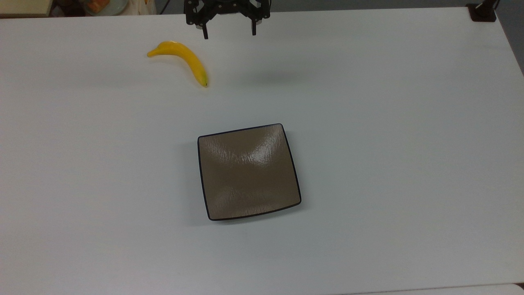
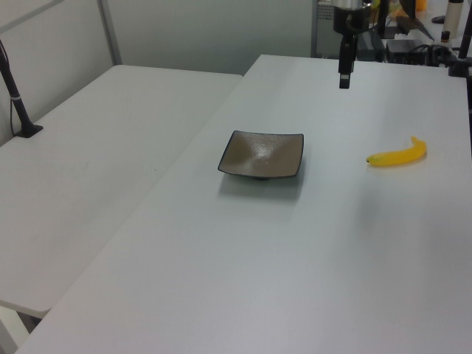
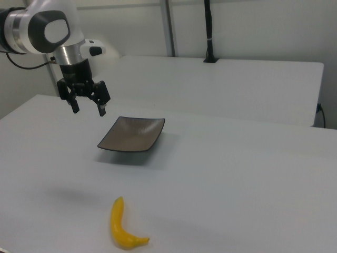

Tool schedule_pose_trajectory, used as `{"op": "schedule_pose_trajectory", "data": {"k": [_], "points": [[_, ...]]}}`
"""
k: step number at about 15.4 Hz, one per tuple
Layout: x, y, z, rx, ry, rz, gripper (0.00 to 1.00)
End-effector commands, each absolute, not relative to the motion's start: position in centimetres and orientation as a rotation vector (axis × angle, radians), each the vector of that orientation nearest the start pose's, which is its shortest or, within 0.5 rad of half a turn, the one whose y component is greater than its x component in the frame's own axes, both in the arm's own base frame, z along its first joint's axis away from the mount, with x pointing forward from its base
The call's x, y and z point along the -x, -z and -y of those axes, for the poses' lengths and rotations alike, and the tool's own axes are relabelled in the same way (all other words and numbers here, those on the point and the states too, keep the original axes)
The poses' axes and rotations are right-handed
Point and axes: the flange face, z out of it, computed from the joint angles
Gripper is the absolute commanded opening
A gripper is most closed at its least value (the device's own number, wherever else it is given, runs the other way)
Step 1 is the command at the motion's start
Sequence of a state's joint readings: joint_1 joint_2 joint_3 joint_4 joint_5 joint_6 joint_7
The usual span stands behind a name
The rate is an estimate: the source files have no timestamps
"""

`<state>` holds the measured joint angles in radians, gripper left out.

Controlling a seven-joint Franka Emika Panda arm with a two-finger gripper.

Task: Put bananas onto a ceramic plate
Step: 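Move the open gripper toward the yellow banana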

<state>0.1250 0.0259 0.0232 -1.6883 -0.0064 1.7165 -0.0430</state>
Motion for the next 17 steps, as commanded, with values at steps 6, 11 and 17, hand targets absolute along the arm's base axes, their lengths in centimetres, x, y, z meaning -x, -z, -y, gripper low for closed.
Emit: {"op": "schedule_pose_trajectory", "data": {"k": [6, 11, 17], "points": [[-55.65, -57.07, -7.16, 3.137, 0.058, 0.223, 1.00], [-55.69, -57.08, -6.40, 3.137, 0.058, 0.204, 1.00], [-55.71, -56.85, -6.32, 3.138, 0.051, 0.206, 1.00]]}}
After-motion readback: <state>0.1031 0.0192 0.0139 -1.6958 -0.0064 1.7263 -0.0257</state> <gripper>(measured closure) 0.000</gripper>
